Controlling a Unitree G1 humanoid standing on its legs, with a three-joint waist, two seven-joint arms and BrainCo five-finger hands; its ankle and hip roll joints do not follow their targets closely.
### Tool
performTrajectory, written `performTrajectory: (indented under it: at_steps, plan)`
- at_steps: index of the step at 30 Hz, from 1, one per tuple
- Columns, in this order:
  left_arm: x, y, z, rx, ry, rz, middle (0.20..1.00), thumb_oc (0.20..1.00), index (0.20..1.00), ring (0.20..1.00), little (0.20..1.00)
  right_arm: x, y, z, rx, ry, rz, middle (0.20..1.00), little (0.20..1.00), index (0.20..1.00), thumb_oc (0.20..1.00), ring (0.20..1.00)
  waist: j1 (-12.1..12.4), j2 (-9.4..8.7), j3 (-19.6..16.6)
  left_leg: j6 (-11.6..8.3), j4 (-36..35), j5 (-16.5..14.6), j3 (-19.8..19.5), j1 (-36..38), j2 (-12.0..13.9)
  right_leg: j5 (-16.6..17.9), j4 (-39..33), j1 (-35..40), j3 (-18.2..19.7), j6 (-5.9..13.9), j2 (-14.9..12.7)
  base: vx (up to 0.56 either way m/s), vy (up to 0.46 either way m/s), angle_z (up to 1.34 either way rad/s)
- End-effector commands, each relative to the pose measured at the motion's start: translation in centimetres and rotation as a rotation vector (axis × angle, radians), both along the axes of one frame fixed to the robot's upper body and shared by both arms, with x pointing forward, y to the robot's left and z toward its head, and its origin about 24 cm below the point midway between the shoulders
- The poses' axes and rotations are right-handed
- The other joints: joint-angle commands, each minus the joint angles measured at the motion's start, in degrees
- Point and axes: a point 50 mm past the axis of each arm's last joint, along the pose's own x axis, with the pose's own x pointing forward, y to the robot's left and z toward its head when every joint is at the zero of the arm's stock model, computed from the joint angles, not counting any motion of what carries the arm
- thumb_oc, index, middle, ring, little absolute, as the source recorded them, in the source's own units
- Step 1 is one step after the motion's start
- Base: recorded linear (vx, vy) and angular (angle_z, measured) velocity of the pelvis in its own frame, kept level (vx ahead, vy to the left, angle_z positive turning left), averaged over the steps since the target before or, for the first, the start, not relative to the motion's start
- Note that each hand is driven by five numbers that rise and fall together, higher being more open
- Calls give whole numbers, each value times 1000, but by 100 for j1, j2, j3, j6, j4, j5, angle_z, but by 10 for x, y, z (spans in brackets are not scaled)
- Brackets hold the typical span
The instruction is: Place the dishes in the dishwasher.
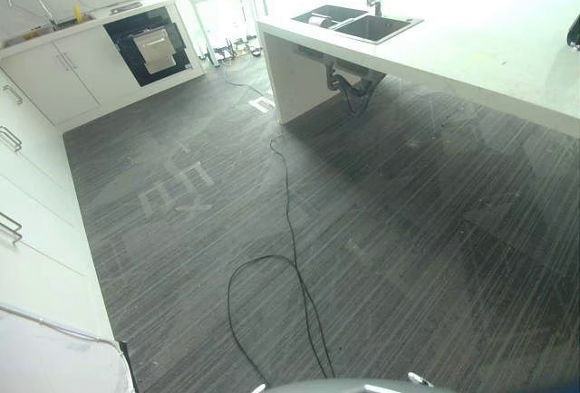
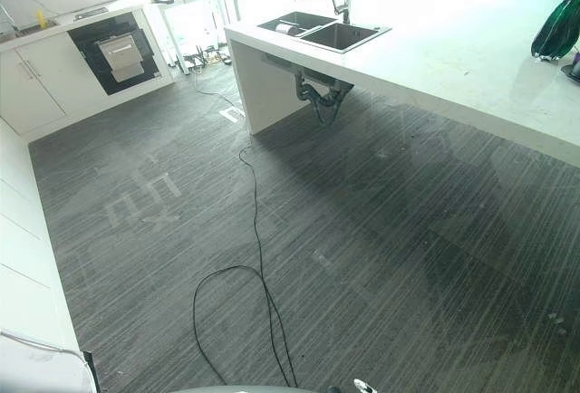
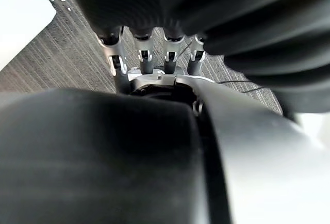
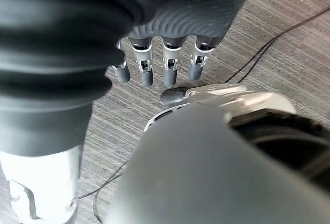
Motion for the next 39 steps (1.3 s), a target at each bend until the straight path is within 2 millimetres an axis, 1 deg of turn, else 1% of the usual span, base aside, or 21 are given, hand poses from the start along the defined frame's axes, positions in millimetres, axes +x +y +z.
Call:
performTrajectory:
  at_steps: [1, 3, 5, 6, 7, 8, 9, 11, 12, 13, 15, 18, 21, 23, 25, 32, 39]
  plan:
    - [52, -31, 6, -170, -189, -15, 1000, 1000, 1000, 1000, 1000, 25, 6, 3, 30, -78, -5, 1000, 1000, 1000, 1000, 1000, 12, -84, 13, -208, -15, -519, 52, 87, 30, -313, 7, 184, -65, 491, -283, 20, -9, -6]
    - [54, -28, 6, -150, -203, -63, 1000, 1000, 1000, 1000, 1000, 26, 5, 3, 34, -84, -5, 1000, 1000, 1000, 1000, 1000, -1, -74, -15, -220, -15, -547, 162, 131, 74, -344, 7, 233, -143, 497, -298, 54, -15, -10]
    - [54, -27, 5, -120, -195, -46, 1000, 1000, 1000, 1000, 1000, 24, 6, 3, 37, -84, -14, 1000, 1000, 1000, 1000, 1000, -23, -65, -49, -235, -15, -566, 235, 171, 100, -367, 7, 269, -186, 500, -305, 74, -9, -3]
    - [58, -25, 4, -66, -230, -32, 1000, 1000, 1000, 1000, 1000, 26, 7, 3, 32, -120, -15, 1000, 1000, 1000, 1000, 1000, -44, -66, -64, -261, -15, -567, 312, 198, 137, -375, 7, 297, -232, 499, -314, 68, -10, 2]
    - [65, -22, 6, -35, -280, 15, 1000, 1000, 1000, 1000, 1000, 32, 7, 5, 31, -166, -13, 1000, 1000, 1000, 1000, 1000, -55, -64, -58, -276, -15, -562, 327, 213, 147, -374, 7, 321, -250, 494, -312, 57, -9, 3]
    - [77, -19, 9, -5, -346, 67, 1000, 1000, 1000, 1000, 1000, 41, 9, 8, 31, -221, -6, 1000, 1000, 1000, 1000, 1000, -67, -65, -56, -288, -15, -565, 328, 216, 155, -387, 7, 344, -255, 492, -309, 32, -2, 1]
    - [85, -17, 11, 11, -386, 90, 1000, 1000, 1000, 1000, 1000, 47, 10, 10, 35, -253, -1, 1000, 1000, 1000, 1000, 1000, -71, -63, -55, -295, -15, -556, 318, 203, 157, -391, 7, 348, -262, 492, -308, 0, 0, 0]
    - [108, -13, 20, 70, -510, 100, 1000, 1000, 1000, 1000, 1000, 64, 12, 17, 42, -337, 0, 1000, 1000, 1000, 1000, 1000, -70, -81, -44, -308, -15, -525, 277, 161, 159, -388, 7, 339, -262, 485, -295, -5, -8, 3]
    - [113, -12, 22, 87, -534, 94, 1000, 1000, 1000, 1000, 1000, 67, 12, 19, 45, -353, 7, 1000, 1000, 1000, 1000, 1000, -74, -92, -42, -309, -15, -525, 279, 162, 159, -389, 7, 341, -259, 482, -293, -11, -20, 5]
    - [125, -12, 28, 137, -609, 40, 1000, 1000, 1000, 1000, 1000, 75, 14, 23, 54, -394, 22, 1000, 1000, 1000, 1000, 1000, -77, -117, -15, -307, -15, -513, 296, 163, 162, -385, 7, 348, -263, 473, -292, -7, -17, 3]
    - [140, -14, 36, 189, -688, -41, 1000, 1000, 1000, 1000, 1000, 85, 19, 28, 62, -434, 43, 1000, 1000, 1000, 1000, 1000, -75, -136, 14, -306, -15, -498, 310, 169, 169, -382, 7, 364, -265, 466, -287, 0, 0, 0]
    - [161, -18, 51, 226, -795, -110, 1000, 1000, 1000, 1000, 1000, 94, 25, 34, 76, -473, 55, 1000, 1000, 1000, 1000, 1000, -83, -143, 15, -308, -15, -493, 326, 187, 176, -388, 7, 393, -258, 476, -278, 24, -1, 4]
    - [163, -19, 53, 267, -812, -159, 1000, 1000, 1000, 1000, 1000, 93, 26, 34, 79, -476, 56, 1000, 1000, 1000, 1000, 1000, -80, -150, 14, -312, -15, -496, 333, 194, 183, -389, 7, 404, -280, 485, -288, 20, 1, 5]
    - [164, -20, 54, 303, -834, -277, 1000, 1000, 1000, 1000, 1000, 94, 28, 34, 83, -475, 60, 1000, 1000, 1000, 1000, 1000, -83, -166, 24, -312, -15, -488, 312, 186, 179, -383, 7, 403, -275, 493, -287, 0, 0, 0]
    - [163, -22, 53, 311, -831, -299, 1000, 1000, 1000, 1000, 1000, 94, 29, 34, 85, -475, 61, 1000, 1000, 1000, 1000, 1000, -86, -170, 31, -301, -15, -497, 300, 189, 171, -393, 7, 402, -265, 493, -282, 4, -4, -2]
    - [161, -26, 52, 299, -815, -312, 1000, 1000, 1000, 1000, 1000, 92, 33, 32, 90, -468, 55, 1000, 1000, 1000, 1000, 1000, -88, -180, 40, -291, -15, -505, 323, 202, 170, -393, 7, 411, -253, 511, -285, 4, 0, 1]
    - [155, -23, 48, 294, -789, -279, 1000, 1000, 1000, 1000, 1000, 92, 34, 31, 87, -468, 44, 1000, 1000, 1000, 1000, 1000, -88, -176, 70, -290, -15, -507, 352, 220, 172, -396, 7, 427, -261, 515, -291, 0, 0, 0]
